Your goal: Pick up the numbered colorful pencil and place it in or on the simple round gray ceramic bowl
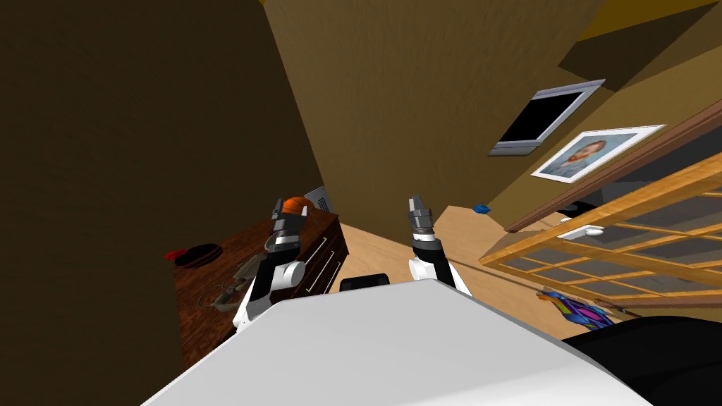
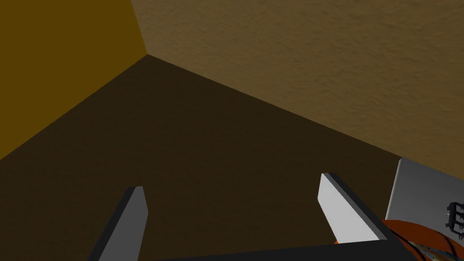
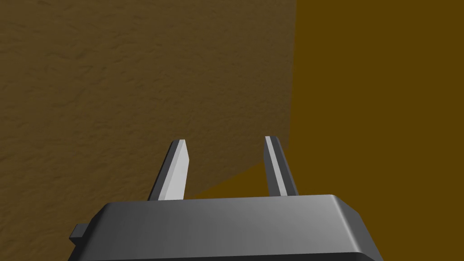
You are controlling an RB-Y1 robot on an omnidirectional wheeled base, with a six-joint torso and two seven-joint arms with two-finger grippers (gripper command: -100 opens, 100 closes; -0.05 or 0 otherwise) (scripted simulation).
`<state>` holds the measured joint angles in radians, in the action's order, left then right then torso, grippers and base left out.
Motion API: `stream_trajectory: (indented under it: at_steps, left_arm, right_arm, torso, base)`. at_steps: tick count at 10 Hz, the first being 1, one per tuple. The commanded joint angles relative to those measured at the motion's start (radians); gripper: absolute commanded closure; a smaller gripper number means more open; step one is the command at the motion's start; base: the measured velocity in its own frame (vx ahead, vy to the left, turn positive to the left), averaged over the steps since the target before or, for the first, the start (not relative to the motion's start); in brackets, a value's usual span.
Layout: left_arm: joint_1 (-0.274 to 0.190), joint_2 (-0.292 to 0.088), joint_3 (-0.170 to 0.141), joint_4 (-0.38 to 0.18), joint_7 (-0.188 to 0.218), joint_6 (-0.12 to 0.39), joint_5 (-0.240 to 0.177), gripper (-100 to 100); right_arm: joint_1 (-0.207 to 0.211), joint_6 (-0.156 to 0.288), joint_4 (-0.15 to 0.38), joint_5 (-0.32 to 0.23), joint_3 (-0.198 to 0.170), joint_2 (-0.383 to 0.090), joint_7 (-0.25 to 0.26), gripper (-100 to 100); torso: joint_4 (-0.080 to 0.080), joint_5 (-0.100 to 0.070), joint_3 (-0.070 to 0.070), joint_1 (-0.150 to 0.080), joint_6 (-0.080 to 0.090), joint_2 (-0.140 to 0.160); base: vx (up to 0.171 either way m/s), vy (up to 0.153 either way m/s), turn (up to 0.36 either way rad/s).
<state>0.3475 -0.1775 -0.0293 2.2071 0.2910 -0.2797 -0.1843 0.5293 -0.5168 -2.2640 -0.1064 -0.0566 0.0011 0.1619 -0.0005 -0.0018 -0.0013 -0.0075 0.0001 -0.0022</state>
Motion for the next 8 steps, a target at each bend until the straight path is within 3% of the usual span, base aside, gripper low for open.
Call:
stream_trajectory:
  at_steps: [1,5,6,8]
  left_arm:
    - [-0.02,-0.014,-0.006,-0.027,0.025,0.048,-0.05,-100]
    - [-0.06,-0.038,-0.018,-0.092,0.079,0.146,-0.167,-100]
    - [-0.06,-0.038,-0.018,-0.092,0.079,0.146,-0.174,-100]
    - [-0.077,-0.044,-0.027,-0.124,0.108,0.186,-0.233,-100]
  right_arm:
    - [0.0,0.0,0.0,0.0,0.0,0.0,0.0,0]
    - [0.0,0.0,0.0,0.0,0.0,0.0,0.0,0]
    - [0.0,0.0,0.0,0.0,0.0,0.0,0.0,0]
    - [0.0,0.0,0.0,0.0,0.0,0.0,0.0,0]
  torso:
    - [0.0,0.0,0.0,0.0,0.0,0.0]
    - [0.0,0.0,0.0,0.0,0.0,0.0]
    - [0.0,0.0,-0.001,0.001,0.0,-0.001]
    - [0.0,0.001,-0.001,0.005,0.0,-0.001]
  base:
    - [0.022,-0.111,0.112]
    - [0.022,-0.111,0.131]
    - [0.029,-0.062,0.051]
    - [0.034,-0.053,0.107]
